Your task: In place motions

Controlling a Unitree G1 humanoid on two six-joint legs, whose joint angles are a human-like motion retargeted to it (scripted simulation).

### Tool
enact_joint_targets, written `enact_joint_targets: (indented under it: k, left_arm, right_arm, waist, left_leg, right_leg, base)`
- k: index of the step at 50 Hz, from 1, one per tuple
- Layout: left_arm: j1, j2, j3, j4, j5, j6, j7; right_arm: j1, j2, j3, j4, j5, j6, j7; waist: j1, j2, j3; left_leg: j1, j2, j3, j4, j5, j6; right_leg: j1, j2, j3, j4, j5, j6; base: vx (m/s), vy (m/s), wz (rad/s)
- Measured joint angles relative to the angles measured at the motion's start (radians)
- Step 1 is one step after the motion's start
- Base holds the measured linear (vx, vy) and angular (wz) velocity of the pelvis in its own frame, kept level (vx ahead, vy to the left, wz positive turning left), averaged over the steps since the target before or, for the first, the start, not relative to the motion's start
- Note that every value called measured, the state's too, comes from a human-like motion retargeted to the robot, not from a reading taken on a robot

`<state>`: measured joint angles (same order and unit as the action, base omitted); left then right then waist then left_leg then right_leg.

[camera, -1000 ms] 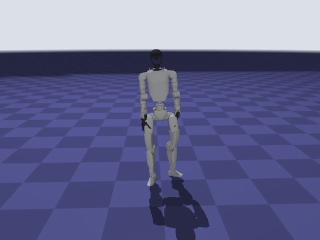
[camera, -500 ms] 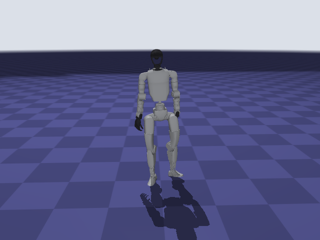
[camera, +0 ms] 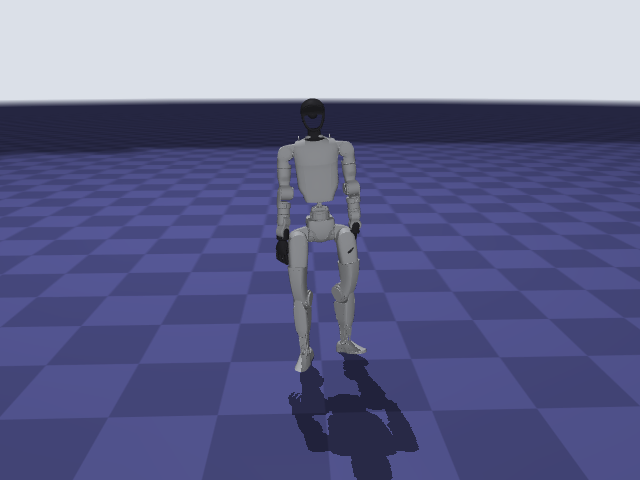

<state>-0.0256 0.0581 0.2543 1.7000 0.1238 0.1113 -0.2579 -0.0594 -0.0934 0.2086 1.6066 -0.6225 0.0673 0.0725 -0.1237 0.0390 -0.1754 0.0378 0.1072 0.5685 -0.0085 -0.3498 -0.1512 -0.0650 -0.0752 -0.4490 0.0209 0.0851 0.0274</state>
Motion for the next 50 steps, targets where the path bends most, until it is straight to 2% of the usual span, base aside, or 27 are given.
enact_joint_targets:
  k: [15, 23, 38, 50]
  left_arm:
    - [-0.004, -0.009, -0.005, 0.000, 0.016, -0.005, -0.036]
    - [0.020, -0.004, 0.015, 0.000, 0.001, 0.026, -0.029]
    - [0.027, -0.006, 0.039, 0.000, -0.045, 0.060, -0.043]
    - [0.004, -0.016, 0.029, 0.000, -0.034, 0.056, -0.054]
  right_arm:
    - [0.011, -0.015, -0.020, 0.048, 0.009, 0.013, -0.011]
    - [0.024, -0.022, -0.037, 0.071, 0.031, 0.034, -0.018]
    - [0.019, -0.015, -0.035, 0.059, 0.045, 0.051, 0.031]
    - [0.013, -0.007, -0.025, 0.042, 0.039, 0.047, 0.063]
  waist:
    - [0.001, 0.002, -0.005]
    - [-0.002, 0.004, -0.006]
    - [-0.006, 0.007, -0.005]
    - [-0.005, 0.006, -0.008]
  left_leg:
    - [0.001, -0.004, -0.006, -0.001, -0.001, 0.001]
    - [0.003, -0.003, 0.000, -0.003, -0.002, 0.000]
    - [0.011, 0.000, 0.016, -0.007, -0.002, -0.001]
    - [0.008, 0.001, 0.015, -0.005, -0.001, -0.001]
  right_leg:
    - [0.006, -0.002, -0.006, -0.001, -0.004, 0.001]
    - [0.002, 0.000, -0.002, -0.001, -0.005, 0.002]
    - [-0.003, 0.005, 0.011, 0.001, -0.002, 0.000]
    - [-0.004, 0.005, 0.011, 0.001, -0.003, 0.000]
  base:
    - [0.00, 0.00, 0.00]
    - [0.00, 0.00, 0.00]
    - [0.00, 0.00, 0.00]
    - [0.00, 0.00, 0.00]
